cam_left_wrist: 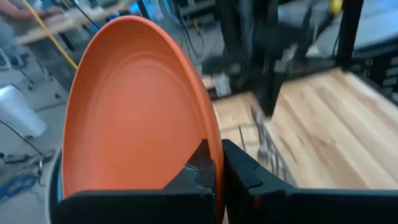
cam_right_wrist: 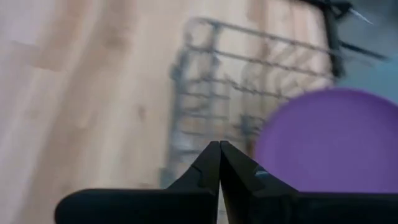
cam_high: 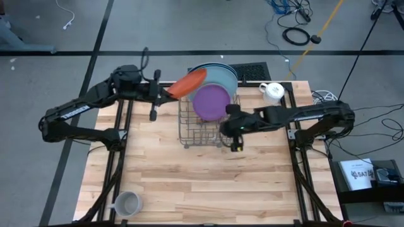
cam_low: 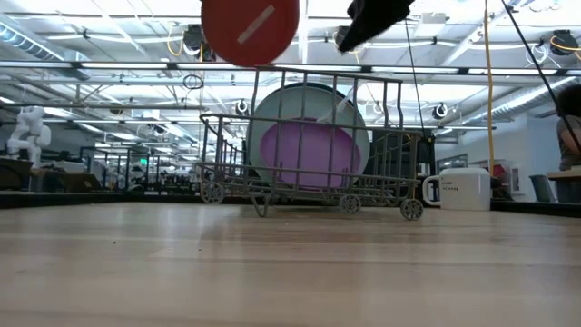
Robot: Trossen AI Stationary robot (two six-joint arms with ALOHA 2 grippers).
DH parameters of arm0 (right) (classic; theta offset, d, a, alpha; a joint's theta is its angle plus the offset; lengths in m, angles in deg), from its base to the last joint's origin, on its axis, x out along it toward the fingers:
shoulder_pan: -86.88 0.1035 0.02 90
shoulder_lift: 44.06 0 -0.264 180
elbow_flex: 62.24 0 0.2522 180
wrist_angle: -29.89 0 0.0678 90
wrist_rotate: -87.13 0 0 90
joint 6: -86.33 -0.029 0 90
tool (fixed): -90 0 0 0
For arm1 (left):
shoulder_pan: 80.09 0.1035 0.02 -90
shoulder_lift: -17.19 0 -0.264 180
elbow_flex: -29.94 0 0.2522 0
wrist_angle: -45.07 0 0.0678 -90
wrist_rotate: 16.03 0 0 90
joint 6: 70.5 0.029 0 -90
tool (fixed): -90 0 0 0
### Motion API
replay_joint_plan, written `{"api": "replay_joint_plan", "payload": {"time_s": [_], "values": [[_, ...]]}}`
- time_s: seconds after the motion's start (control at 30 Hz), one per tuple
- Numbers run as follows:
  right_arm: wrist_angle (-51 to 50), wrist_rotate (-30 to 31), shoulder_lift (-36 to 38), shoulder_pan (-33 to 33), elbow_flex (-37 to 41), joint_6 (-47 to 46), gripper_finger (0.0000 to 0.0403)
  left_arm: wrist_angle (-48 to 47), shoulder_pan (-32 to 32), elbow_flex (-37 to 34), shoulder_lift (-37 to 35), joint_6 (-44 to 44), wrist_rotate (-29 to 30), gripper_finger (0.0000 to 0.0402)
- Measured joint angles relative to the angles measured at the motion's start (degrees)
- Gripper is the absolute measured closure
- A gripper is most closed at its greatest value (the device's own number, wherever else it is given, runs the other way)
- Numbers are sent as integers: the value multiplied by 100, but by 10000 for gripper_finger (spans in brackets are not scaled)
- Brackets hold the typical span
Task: Sort dishes
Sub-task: Put the orange plate into the dish rack
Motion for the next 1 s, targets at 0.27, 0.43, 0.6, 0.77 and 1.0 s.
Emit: {"api": "replay_joint_plan", "payload": {"time_s": [0.27,0.43,0.6,0.77,1.0], "values": [[-616,192,-257,-707,0,-433,402,211,-33,0,-282,-277,32,398],[-1361,330,-254,-1131,0,-518,403,217,-121,0,-354,-366,68,398],[-1923,-179,-254,-1713,0,-601,403,299,-225,0,-356,-365,91,398],[-2134,-126,-258,-2001,0,-432,403,356,-299,0,-361,-348,96,398],[-2450,552,-311,-2495,0,-934,403,354,-355,0,-358,-344,101,398]]}}
